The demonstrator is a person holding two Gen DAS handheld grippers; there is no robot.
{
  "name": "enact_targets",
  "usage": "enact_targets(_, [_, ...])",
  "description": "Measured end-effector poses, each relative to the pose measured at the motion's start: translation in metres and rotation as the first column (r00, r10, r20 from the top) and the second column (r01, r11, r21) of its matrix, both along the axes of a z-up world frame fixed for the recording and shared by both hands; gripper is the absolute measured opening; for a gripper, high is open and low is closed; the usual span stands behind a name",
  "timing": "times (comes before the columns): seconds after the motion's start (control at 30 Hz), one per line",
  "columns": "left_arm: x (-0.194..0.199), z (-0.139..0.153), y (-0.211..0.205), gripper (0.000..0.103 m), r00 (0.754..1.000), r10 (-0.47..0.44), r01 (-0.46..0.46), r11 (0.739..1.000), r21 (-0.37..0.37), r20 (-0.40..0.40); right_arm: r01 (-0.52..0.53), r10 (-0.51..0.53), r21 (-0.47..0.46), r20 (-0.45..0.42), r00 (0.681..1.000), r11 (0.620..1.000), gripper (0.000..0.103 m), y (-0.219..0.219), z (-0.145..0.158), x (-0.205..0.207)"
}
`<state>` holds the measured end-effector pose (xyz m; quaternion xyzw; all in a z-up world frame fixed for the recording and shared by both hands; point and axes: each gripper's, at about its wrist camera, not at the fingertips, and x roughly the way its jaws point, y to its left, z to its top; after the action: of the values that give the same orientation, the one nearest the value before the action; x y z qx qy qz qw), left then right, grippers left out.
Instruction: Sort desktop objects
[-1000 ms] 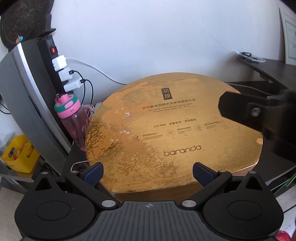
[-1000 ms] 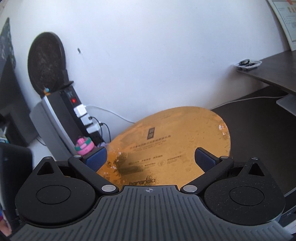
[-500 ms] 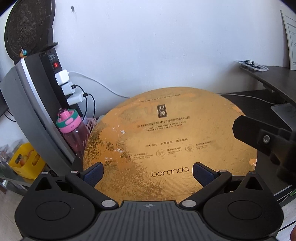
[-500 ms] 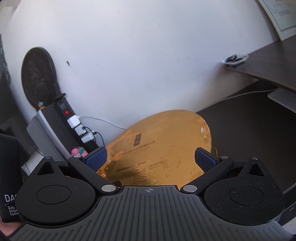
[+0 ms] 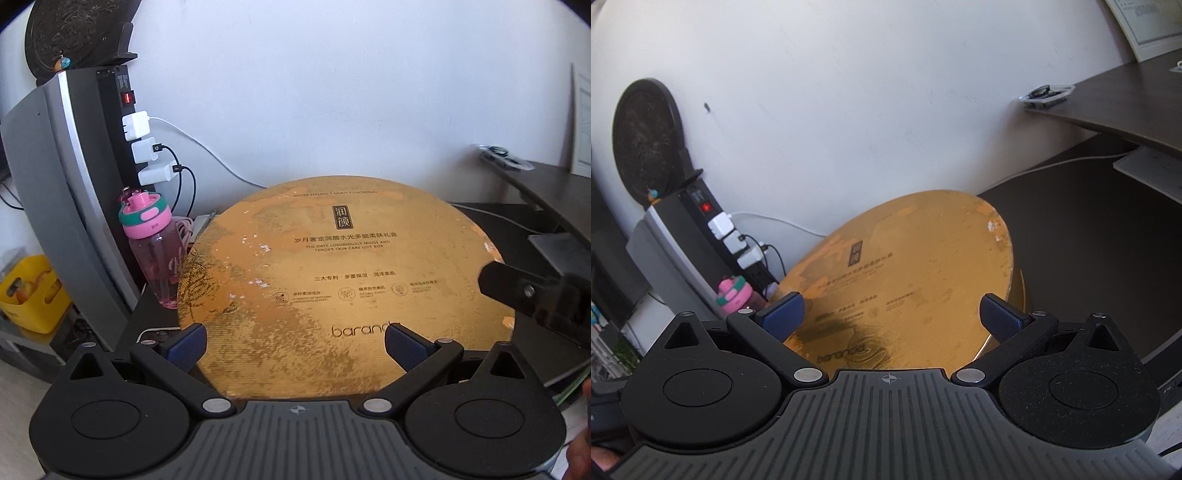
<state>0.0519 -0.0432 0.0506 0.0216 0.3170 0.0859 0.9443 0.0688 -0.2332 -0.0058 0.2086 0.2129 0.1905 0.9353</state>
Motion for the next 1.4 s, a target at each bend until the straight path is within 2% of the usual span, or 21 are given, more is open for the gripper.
enact_targets(0.27, [-0.025,-0.012,0.026,0.102,0.997,-0.073,0.073,0.994,-0.081,0.000,0.007,-0.008,-0.149,-0.007,1.000,0.989,0.103,0.031,0.013,-0.032])
enact_targets(0.57, [-0.059,-0.008,0.028,0.102,0.990,-0.140,0.143,0.985,-0.095,0.035,0.074,-0.076,-0.306,0.006,0.997,0.949,0.103,0.035,0.031,-0.073])
enact_targets(0.8, [-0.072,-0.012,0.019,0.102,0.984,-0.178,0.179,0.981,-0.070,0.017,0.046,-0.054,-0.394,-0.009,0.999,0.918,0.103,0.036,0.029,-0.089])
enact_targets(0.97, [-0.075,-0.011,0.018,0.102,0.984,-0.175,0.176,0.982,-0.063,0.016,0.021,-0.033,-0.401,-0.024,0.999,0.916,0.103,0.039,0.028,-0.089])
enact_targets(1.4, [-0.066,-0.016,0.020,0.102,0.983,-0.185,0.183,0.980,-0.084,-0.017,0.022,-0.024,-0.435,0.001,1.000,0.900,0.103,0.044,0.034,-0.088])
